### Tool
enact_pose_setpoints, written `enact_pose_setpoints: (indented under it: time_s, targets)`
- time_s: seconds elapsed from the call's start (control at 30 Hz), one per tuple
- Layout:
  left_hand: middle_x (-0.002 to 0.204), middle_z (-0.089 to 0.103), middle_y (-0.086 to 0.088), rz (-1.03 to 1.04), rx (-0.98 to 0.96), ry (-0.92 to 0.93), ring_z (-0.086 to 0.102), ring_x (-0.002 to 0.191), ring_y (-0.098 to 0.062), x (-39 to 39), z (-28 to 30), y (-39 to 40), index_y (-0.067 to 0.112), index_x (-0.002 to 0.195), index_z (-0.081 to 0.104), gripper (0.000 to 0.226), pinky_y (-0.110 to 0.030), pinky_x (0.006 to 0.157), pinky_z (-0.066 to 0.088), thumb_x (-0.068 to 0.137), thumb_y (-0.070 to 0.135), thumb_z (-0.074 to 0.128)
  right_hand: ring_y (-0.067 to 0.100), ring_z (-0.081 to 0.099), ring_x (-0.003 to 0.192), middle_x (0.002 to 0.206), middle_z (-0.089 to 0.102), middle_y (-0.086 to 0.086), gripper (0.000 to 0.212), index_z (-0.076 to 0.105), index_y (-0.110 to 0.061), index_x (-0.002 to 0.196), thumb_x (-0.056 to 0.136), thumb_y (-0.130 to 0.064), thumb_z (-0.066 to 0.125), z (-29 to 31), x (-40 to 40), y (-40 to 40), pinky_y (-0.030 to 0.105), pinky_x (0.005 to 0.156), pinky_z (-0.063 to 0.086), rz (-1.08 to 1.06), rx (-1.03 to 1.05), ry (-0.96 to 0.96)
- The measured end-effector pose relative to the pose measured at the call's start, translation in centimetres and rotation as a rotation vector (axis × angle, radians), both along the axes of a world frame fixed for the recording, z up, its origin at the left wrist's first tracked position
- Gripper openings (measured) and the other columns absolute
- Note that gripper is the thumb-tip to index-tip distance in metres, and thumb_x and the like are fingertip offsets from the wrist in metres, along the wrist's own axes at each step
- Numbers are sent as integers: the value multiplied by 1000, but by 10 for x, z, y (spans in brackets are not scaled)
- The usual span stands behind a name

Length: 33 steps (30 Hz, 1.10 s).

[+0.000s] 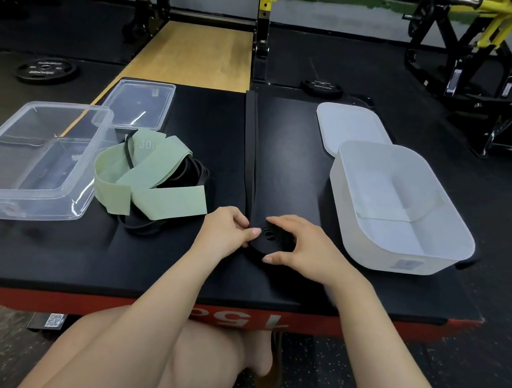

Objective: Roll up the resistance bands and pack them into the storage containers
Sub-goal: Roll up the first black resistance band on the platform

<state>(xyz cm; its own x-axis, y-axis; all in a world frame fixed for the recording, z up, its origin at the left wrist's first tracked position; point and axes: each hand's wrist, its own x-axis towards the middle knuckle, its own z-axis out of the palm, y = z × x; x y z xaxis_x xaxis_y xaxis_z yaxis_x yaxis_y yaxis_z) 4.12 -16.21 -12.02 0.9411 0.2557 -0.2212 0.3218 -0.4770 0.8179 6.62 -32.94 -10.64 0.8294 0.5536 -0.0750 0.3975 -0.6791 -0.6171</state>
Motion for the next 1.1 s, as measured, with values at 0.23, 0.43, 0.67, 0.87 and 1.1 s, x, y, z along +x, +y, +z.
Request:
enact_pose_setpoints:
  time_s: [0.23,0.43,0.67,0.87,1.1]
  targets:
    - [66,61,3,-8,37,35,57,56,-3,5,2,-1,14,86,54,18,-19,57,42,83,21,70,12,32,136,146,39,-5,85,31,-22,146,75,-34,77,-10,-14,5,22,109,25,-157,37,1]
    - [87,59,0,-6,122,-6,56,82,-14,1,5,-4,14,87,54,18,-23,71,39,83,23,69,16,37,120,124,44,-2,80,44,-15,130,68,-56,75,-23,-34,26,28,100,35,-406,22,-164]
    - [93,64,3,42,-90,-35,61,98,-14,0,5,1,15,114,60,33,-25,87,45,83,21,70,16,35,126,129,47,-1,76,43,-13,138,77,-47,72,-23,-28,25,25,103,31,-376,54,-177]
    - [87,65,0,63,-116,-47,64,91,-17,-1,4,2,10,111,66,26,-31,93,49,87,20,66,11,34,128,135,45,-6,78,42,-17,141,76,-47,73,-15,-14,11,19,101,26,-210,14,-100]
    - [71,64,5,45,-85,-35,63,73,-11,-1,1,3,16,91,66,20,-33,84,54,78,29,75,10,35,130,139,46,-7,78,45,-21,140,73,-40,78,-2,-1,2,13,98,21,-35,-46,-47]
